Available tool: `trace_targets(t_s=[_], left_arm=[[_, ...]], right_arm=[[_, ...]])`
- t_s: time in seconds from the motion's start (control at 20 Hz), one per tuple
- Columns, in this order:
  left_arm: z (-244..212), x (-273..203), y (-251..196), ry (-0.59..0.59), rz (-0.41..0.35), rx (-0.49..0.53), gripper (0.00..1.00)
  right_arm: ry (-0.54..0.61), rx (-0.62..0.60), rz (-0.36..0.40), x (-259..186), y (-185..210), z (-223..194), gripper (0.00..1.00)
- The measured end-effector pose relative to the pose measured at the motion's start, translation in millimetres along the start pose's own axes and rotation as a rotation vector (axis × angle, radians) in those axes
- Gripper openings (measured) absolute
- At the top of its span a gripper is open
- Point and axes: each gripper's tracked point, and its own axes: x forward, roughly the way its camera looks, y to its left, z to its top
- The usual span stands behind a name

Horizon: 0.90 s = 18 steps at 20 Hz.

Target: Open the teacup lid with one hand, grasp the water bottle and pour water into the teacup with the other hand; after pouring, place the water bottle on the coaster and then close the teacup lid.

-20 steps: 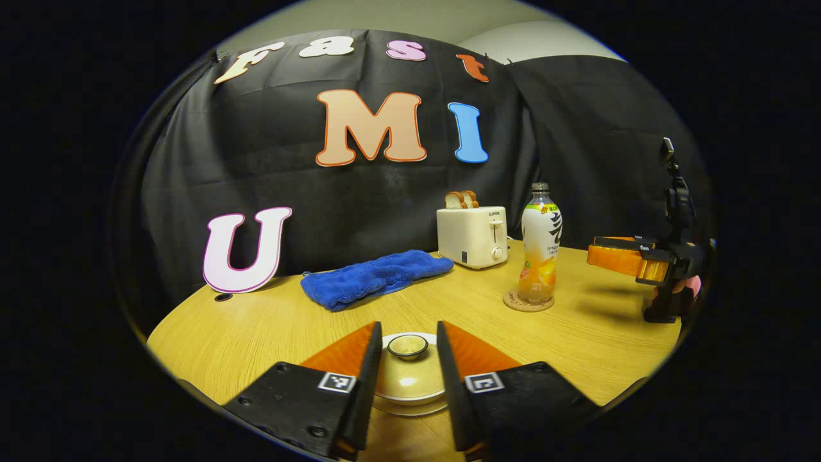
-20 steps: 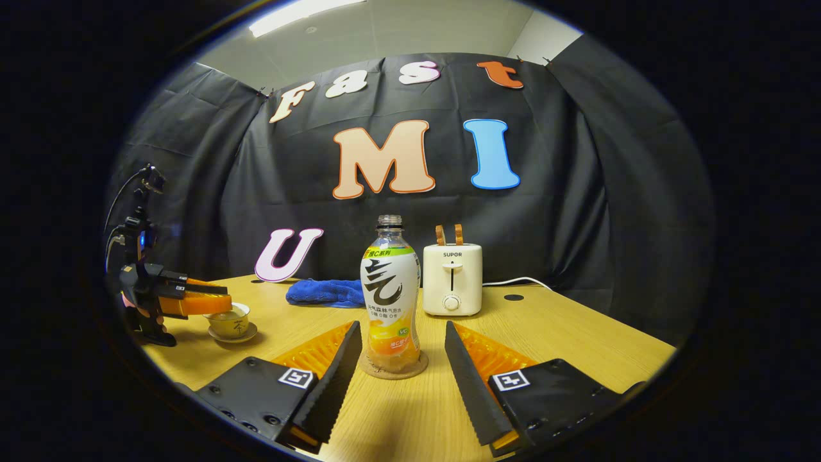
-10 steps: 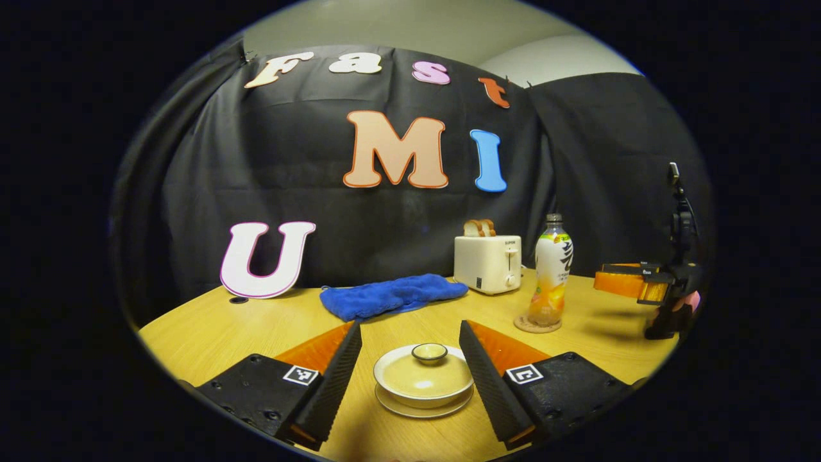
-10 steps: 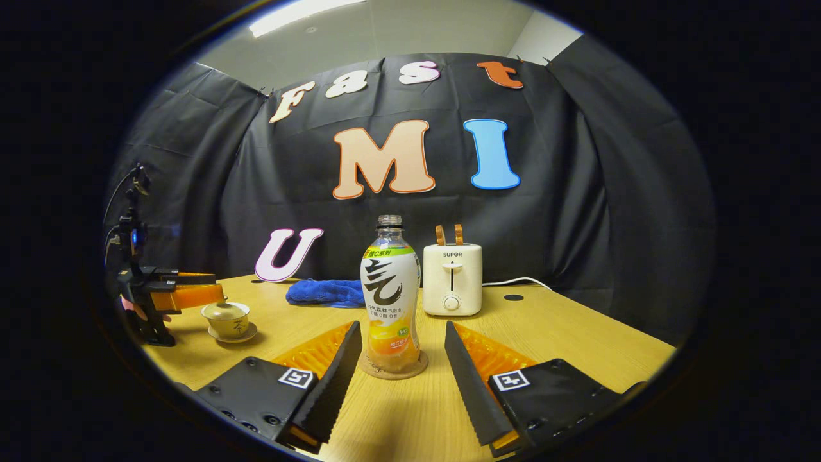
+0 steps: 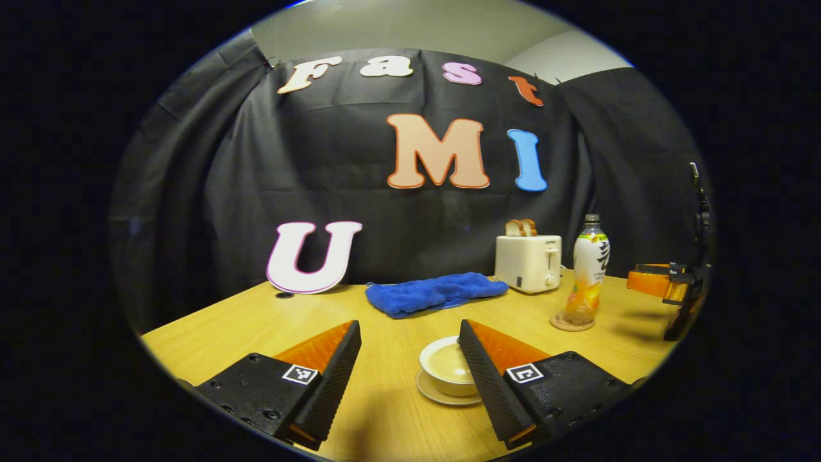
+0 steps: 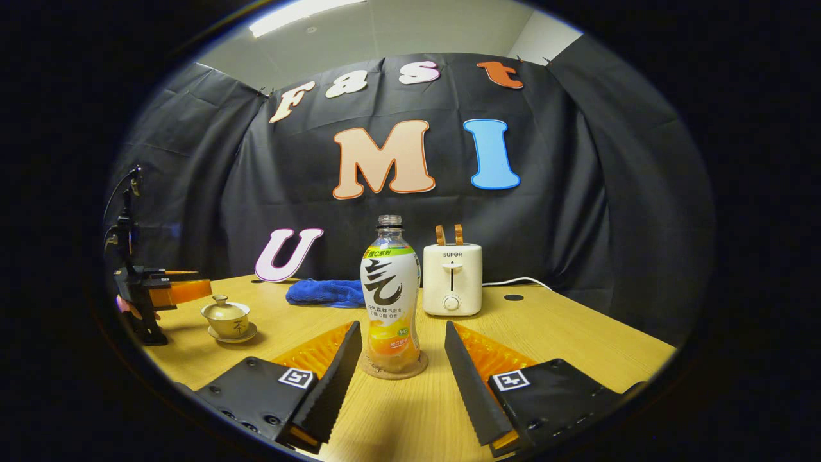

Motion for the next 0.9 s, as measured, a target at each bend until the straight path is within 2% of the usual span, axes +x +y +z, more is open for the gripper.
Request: trace_targets(t_s=[0.15, 0.2, 0.25, 0.55, 0.8, 0.9], left_arm=[[-0.8, -12.5, 26.8, 0.006, 0.145, 0.006, 0.9], [-0.2, -16.1, 33.0, 0.004, 0.181, 0.005, 0.9], [-1.3, -19.4, 36.0, 0.006, 0.206, 0.008, 0.9], [-0.2, -33.5, 63.2, 0.006, 0.378, 0.014, 0.9], [-0.7, -36.2, 62.3, 0.006, 0.379, 0.012, 0.88], [-0.6, -35.5, 62.3, 0.007, 0.379, 0.013, 0.88]], right_arm=[[0.0, 0.0, -0.001, 0.3, -0.4, 0.1, 0.85], [0.0, 0.0, -0.002, 0.3, -0.7, -0.3, 0.89], [0.0, -0.001, -0.003, -0.3, -1.0, 0.7, 0.85], [-0.002, -0.001, -0.031, 0.0, -6.0, 0.7, 0.85], [-0.006, -0.006, -0.162, -1.3, -30.4, 1.4, 0.85], [-0.008, -0.007, -0.188, -1.6, -33.7, 1.1, 0.85]])
